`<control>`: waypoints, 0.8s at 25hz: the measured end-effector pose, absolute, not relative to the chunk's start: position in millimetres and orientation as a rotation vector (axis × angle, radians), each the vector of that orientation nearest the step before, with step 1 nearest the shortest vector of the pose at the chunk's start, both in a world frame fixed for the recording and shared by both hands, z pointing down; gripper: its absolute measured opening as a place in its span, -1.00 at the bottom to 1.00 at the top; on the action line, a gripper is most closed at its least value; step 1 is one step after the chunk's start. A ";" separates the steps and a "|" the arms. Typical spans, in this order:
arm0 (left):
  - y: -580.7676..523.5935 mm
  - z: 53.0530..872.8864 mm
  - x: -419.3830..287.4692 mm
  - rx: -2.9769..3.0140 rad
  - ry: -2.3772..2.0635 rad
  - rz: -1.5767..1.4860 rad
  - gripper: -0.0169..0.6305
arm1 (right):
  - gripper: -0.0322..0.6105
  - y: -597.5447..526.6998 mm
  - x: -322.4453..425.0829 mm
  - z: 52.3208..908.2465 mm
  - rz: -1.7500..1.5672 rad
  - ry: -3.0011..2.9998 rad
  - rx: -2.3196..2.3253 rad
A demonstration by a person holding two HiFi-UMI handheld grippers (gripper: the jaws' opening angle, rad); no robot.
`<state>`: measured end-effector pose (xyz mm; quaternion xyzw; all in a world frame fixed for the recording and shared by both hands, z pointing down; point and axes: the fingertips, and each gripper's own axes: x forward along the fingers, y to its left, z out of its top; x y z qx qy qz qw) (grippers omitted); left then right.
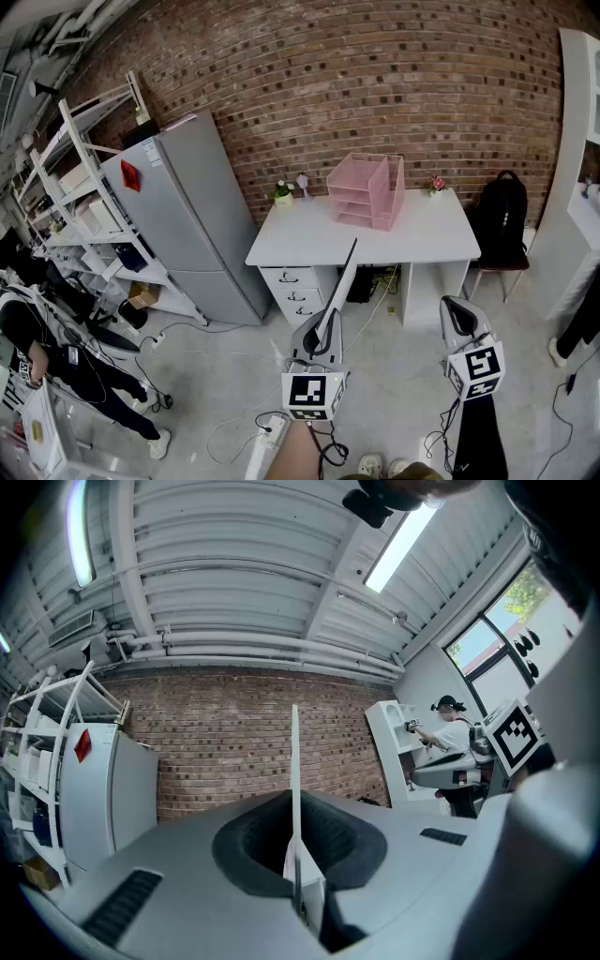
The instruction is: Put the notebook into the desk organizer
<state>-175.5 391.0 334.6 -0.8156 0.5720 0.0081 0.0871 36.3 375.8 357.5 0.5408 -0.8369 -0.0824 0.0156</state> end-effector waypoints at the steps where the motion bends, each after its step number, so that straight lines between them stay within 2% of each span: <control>1: 390.0 333.9 -178.7 -2.430 1.705 0.026 -0.91 | -0.90 375.1 33.1 356.4 -0.256 -2.604 1.684; 20: 372.2 354.5 -185.5 -2.499 1.683 0.010 -0.91 | -0.90 359.2 29.3 365.8 -0.117 -2.694 1.787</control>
